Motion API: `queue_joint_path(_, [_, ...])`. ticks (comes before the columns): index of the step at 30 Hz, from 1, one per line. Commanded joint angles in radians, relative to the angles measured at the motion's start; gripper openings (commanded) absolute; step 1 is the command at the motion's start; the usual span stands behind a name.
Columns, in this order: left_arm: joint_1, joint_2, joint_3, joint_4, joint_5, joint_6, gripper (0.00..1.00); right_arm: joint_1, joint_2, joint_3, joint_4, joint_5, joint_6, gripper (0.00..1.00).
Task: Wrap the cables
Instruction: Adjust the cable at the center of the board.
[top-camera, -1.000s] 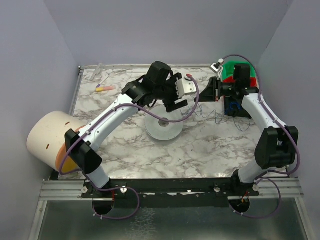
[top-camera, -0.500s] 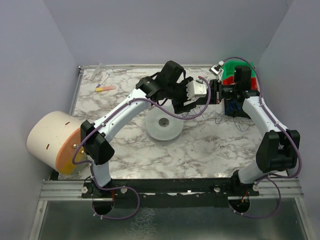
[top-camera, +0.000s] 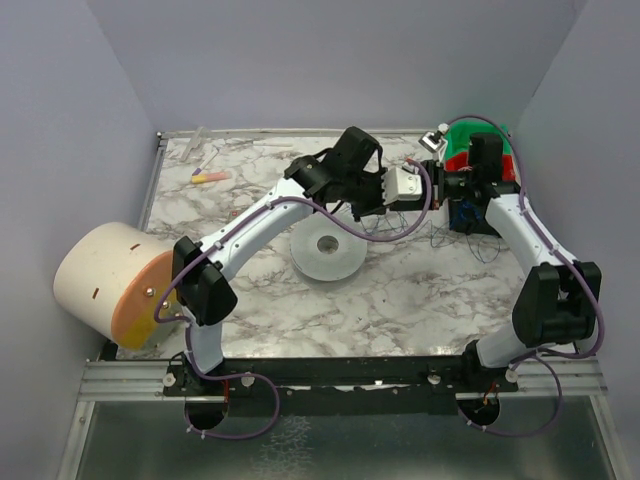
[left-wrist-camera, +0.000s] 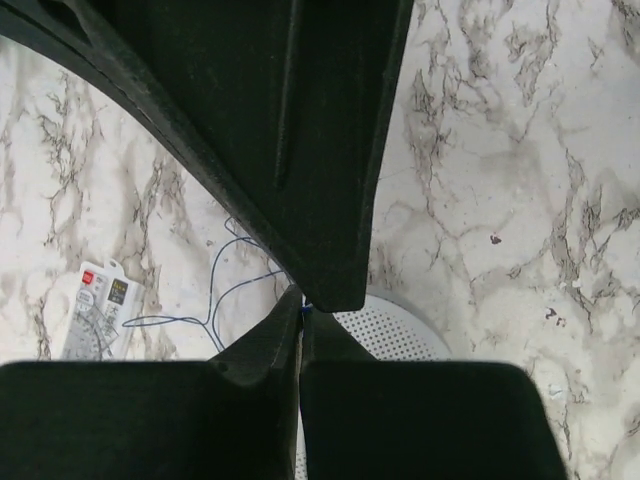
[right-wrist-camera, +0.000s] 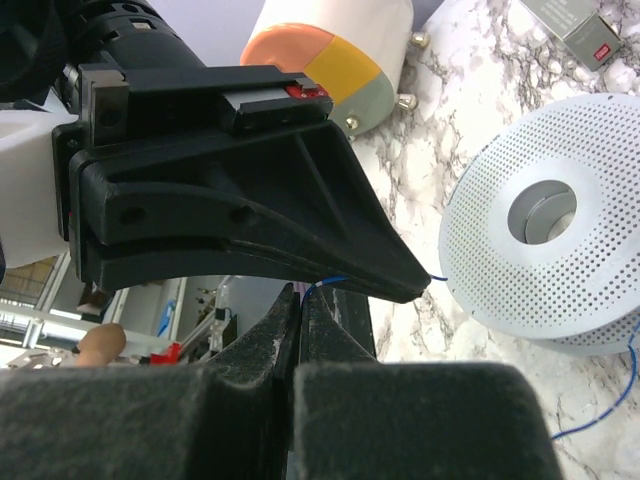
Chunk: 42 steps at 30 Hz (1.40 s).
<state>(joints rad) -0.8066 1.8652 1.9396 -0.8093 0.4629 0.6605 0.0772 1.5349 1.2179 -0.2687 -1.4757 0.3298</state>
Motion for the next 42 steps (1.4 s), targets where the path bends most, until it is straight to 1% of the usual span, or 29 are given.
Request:
queue_joint_path(1, [-0.008,0.002,-0.022,0.062,-0.092,-0.065,0.0,0.003,-0.056,-0.04,0.099,-0.055,0.074,0.01])
queue_joint_path(3, [-0.008,-0.01,-0.052,0.112,-0.134,-0.108,0.0,0.004,-0.063,-0.055,0.139,-0.057,0.103,0.01])
queue_joint_path(7, [-0.008,-0.028,-0.093,0.194,-0.192,-0.174,0.0,0.004,-0.062,-0.064,0.16,-0.09,0.111,0.0])
queue_joint_path(12, [-0.008,-0.049,-0.158,0.267,-0.27,-0.208,0.0,0.004,-0.103,-0.081,0.185,-0.082,0.096,0.01])
queue_joint_path(17, [-0.009,-0.072,-0.225,0.293,-0.281,-0.21,0.0,0.004,-0.151,-0.12,0.293,-0.045,0.152,0.01])
queue_joint_path(19, [-0.009,-0.083,-0.241,0.298,-0.272,-0.212,0.0,0.002,-0.15,-0.127,0.31,-0.032,0.161,0.0])
queue_joint_path(21, [-0.009,-0.092,-0.249,0.3,-0.27,-0.216,0.09,0.001,-0.141,-0.127,0.309,-0.031,0.159,0.01])
queue_joint_path(23, [-0.009,-0.099,-0.252,0.301,-0.27,-0.217,0.12,0.001,-0.13,-0.125,0.302,-0.029,0.154,0.0])
queue_joint_path(24, [-0.009,-0.102,-0.252,0.302,-0.269,-0.219,0.12,0.002,-0.126,-0.124,0.3,-0.029,0.152,0.0])
queue_joint_path(25, [-0.009,-0.104,-0.254,0.302,-0.264,-0.22,0.03,0.001,-0.124,-0.123,0.298,-0.025,0.15,0.0])
queue_joint_path(26, [-0.008,-0.106,-0.255,0.302,-0.259,-0.218,0.0,0.001,-0.122,-0.123,0.296,-0.022,0.147,0.0])
queue_joint_path(28, [-0.008,-0.11,-0.256,0.302,-0.249,-0.22,0.0,0.001,-0.118,-0.114,0.278,-0.01,0.13,0.01])
queue_joint_path(29, [-0.009,-0.111,-0.256,0.302,-0.253,-0.224,0.0,0.002,-0.117,-0.1,0.237,-0.005,0.093,0.01])
queue_joint_path(30, [-0.009,-0.112,-0.256,0.302,-0.256,-0.226,0.0,0.002,-0.117,-0.072,0.152,0.017,0.009,0.01])
queue_joint_path(33, [-0.008,-0.119,-0.272,0.309,-0.292,-0.228,0.0,0.002,-0.108,0.055,-0.216,0.199,-0.37,0.01])
queue_joint_path(34, [-0.008,-0.124,-0.284,0.321,-0.309,-0.232,0.0,0.001,-0.104,0.085,-0.281,0.264,-0.443,0.08])
queue_joint_path(35, [-0.007,-0.129,-0.3,0.332,-0.323,-0.239,0.01,0.001,-0.097,0.108,-0.328,0.336,-0.505,0.19])
queue_joint_path(36, [-0.005,-0.137,-0.317,0.344,-0.335,-0.253,0.06,0.001,-0.092,0.123,-0.366,0.41,-0.565,0.3])
queue_joint_path(37, [0.002,-0.145,-0.332,0.359,-0.349,-0.269,0.12,0.001,-0.088,0.126,-0.373,0.488,-0.597,0.37])
queue_joint_path(38, [0.013,-0.155,-0.35,0.374,-0.358,-0.29,0.19,0.001,-0.084,0.117,-0.35,0.56,-0.599,0.41])
queue_joint_path(39, [0.029,-0.165,-0.367,0.393,-0.365,-0.313,0.27,0.001,-0.078,0.11,-0.325,0.629,-0.595,0.43])
queue_joint_path(42, [0.096,-0.207,-0.43,0.463,-0.368,-0.375,0.4,0.002,-0.03,0.118,-0.258,0.809,-0.505,0.44])
